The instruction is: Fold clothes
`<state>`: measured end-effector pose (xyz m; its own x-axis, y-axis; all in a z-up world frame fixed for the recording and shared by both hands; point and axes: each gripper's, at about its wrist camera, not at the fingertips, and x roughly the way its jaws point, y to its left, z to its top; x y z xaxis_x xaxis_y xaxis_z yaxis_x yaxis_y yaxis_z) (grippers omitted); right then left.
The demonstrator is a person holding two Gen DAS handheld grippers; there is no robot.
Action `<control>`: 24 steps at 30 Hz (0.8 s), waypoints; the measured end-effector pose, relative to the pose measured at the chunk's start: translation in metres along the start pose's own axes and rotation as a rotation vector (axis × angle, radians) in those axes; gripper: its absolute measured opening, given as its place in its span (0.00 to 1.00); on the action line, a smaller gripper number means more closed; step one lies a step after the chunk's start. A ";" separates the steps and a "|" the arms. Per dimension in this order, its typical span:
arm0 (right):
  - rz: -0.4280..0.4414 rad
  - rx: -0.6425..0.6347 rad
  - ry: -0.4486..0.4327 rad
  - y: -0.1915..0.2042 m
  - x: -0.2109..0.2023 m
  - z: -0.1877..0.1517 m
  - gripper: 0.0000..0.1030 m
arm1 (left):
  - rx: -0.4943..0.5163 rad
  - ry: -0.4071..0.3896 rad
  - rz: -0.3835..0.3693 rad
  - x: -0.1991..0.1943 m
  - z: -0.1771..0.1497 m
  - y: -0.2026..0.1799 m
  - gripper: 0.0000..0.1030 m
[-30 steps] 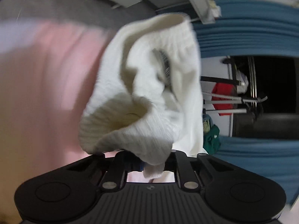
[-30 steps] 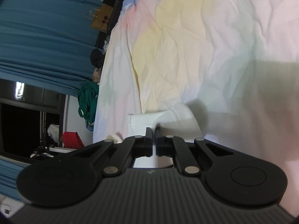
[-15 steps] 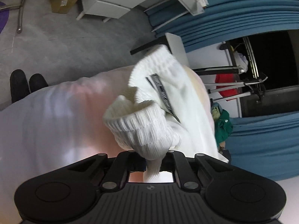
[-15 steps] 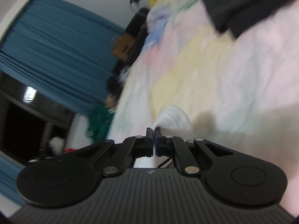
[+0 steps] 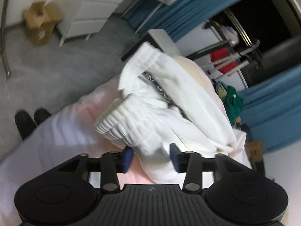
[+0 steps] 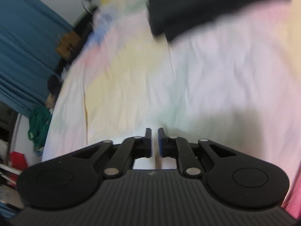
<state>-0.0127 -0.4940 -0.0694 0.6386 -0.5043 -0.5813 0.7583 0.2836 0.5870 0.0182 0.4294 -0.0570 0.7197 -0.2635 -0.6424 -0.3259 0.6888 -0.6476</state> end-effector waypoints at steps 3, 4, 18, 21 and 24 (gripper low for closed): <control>0.001 -0.066 -0.064 0.013 -0.015 0.000 0.62 | 0.111 -0.038 0.031 -0.019 0.004 -0.021 0.67; 0.001 -0.088 -0.085 0.018 -0.020 0.000 0.62 | 0.152 -0.057 0.047 -0.026 0.005 -0.029 0.74; 0.240 -0.494 0.246 0.114 0.014 -0.119 0.70 | 0.472 -0.072 0.257 0.094 0.087 -0.063 0.78; 0.218 -0.509 0.289 0.124 0.022 -0.134 0.70 | 0.513 -0.034 0.292 0.132 0.105 -0.070 0.78; 0.212 -0.539 0.294 0.137 0.027 -0.146 0.70 | 0.542 -0.002 0.365 0.170 0.123 -0.079 0.78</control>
